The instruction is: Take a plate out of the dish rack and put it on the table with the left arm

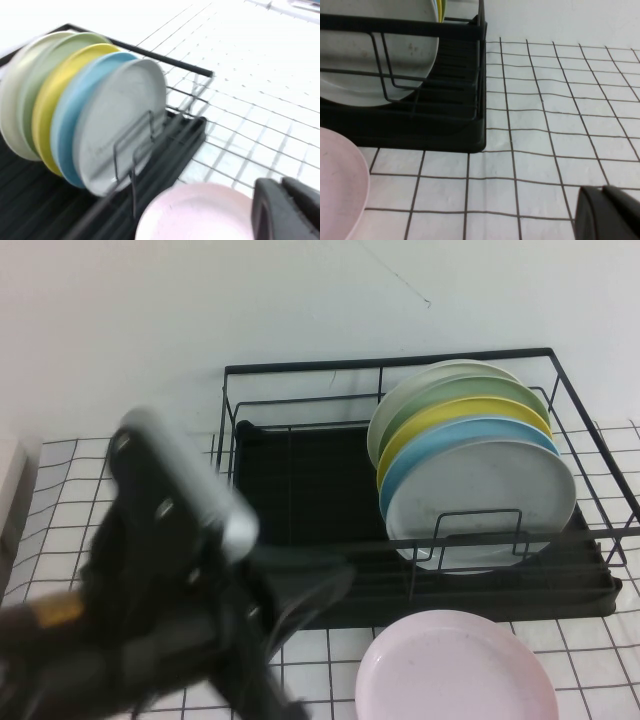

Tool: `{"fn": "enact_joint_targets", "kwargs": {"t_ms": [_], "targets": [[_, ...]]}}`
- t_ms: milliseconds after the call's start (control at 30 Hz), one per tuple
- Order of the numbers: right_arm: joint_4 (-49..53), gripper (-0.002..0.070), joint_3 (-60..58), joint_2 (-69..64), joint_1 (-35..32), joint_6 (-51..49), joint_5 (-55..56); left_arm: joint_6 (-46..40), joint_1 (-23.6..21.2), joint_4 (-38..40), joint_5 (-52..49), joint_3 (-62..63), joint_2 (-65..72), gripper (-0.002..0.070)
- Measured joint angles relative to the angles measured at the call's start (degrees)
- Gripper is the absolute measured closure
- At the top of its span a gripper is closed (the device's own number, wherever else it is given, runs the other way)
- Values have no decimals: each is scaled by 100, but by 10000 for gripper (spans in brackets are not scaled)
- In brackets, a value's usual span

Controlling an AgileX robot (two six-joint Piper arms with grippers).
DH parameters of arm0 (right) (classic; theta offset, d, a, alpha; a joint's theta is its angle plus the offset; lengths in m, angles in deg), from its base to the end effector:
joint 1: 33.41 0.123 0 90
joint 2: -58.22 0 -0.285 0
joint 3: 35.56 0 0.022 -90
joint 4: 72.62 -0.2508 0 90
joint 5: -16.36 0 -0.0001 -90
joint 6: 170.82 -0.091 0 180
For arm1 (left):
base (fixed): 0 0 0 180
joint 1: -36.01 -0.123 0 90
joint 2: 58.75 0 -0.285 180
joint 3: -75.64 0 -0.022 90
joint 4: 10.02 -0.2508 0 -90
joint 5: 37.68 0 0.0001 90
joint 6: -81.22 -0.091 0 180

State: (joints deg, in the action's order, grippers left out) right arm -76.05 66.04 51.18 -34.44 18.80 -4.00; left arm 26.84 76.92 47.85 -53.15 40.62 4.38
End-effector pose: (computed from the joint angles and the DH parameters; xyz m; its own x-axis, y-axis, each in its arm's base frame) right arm 0.0530 0.0009 0.1750 -0.2697 -0.1067 -0.9570 -0.0323 0.9943 -0.1017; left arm 0.1433 -0.1515 0.3382 -0.2501 0.1598 -0.9549 0.7913 0.6020 -0.1065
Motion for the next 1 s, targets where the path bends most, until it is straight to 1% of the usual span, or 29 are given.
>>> {"fn": "enact_joint_targets", "kwargs": {"t_ms": [200,400,567,667,867,933,1000], "targets": [[0,678,0,0,0,0,0,-43,28,10,393,-1085,-1244,673],[0,678,0,0,0,0,0,-32,28,74,-144,-1738,-2004,673],[0,678,0,0,0,0,0,-81,28,262,-581,-1841,-2182,673],[0,678,0,0,0,0,0,-325,28,262,-825,-1841,-2192,673],[0,678,0,0,0,0,0,-685,28,296,-709,-1851,-2206,675],[0,678,0,0,0,0,0,-591,28,95,-564,-1851,-2304,675],[0,678,0,0,0,0,0,-70,28,-512,-445,-1851,-2524,675]]}}
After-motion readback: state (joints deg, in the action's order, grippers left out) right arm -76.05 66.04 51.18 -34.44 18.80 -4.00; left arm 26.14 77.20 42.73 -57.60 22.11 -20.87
